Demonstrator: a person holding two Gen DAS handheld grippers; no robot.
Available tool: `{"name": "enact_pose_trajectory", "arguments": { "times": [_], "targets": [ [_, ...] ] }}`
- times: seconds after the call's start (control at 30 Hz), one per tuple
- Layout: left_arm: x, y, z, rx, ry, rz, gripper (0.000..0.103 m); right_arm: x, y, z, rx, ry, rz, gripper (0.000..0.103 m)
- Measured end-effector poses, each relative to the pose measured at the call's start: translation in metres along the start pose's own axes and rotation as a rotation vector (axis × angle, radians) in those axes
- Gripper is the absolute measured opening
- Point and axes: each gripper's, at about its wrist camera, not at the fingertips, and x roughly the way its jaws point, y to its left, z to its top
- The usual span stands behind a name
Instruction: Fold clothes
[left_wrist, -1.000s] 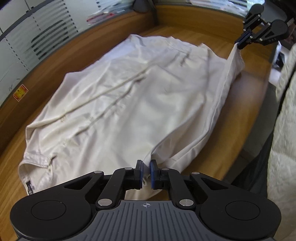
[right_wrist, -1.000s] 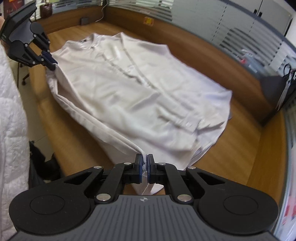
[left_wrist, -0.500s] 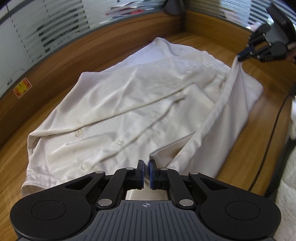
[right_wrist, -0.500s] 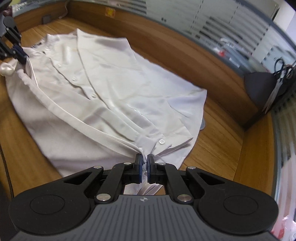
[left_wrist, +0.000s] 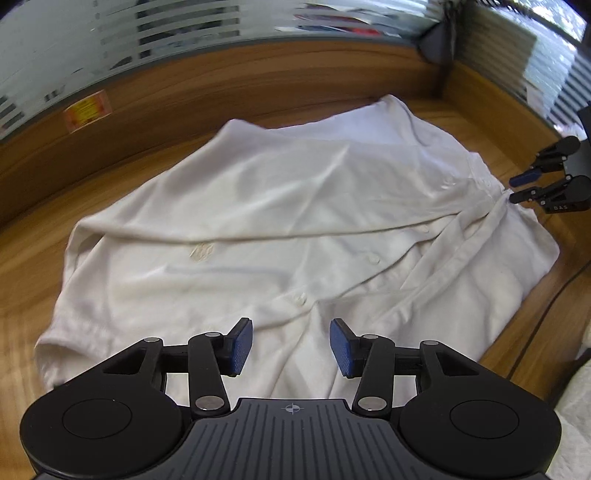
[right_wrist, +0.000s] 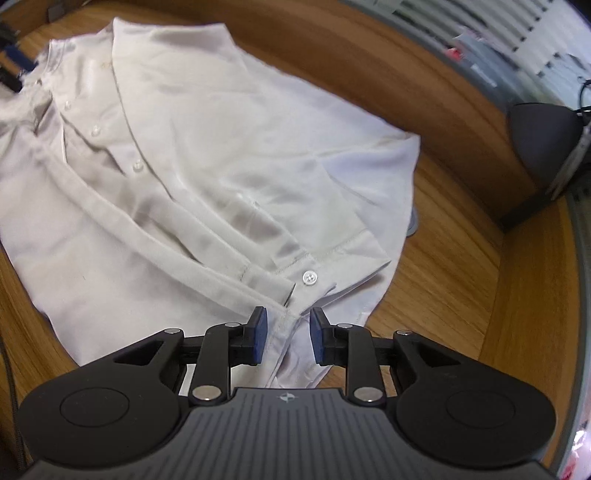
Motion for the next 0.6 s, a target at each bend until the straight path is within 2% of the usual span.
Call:
{"name": "enact_pose_trajectory", "arguments": {
  "times": [0.13,0.3,0.4,0.6],
  "targets": [
    [-0.024,0.013,-0.032,-0.049,-0.011,0.016,0.05,-0.024,0.013,0.009,0.022,-0.036,0.024,0.031],
    [-0.05,0.024,-0.078,-0.089,0.005,0.052,0.052,-0.05,0.052,0.029,0.018,-0.068,0.076,0.033],
    [-0.065,0.032,-0.1,-0.109,0.003,0.06,0.058,-0.059,0.08,0.042,0.003,-0.08,0.105,0.037],
    [-0.082,0.05,-0.141,-0.11,0.02,0.069,0.059,-0.06,0.135,0.068,-0.019,-0.098,0.163,0.037]
  ]
}}
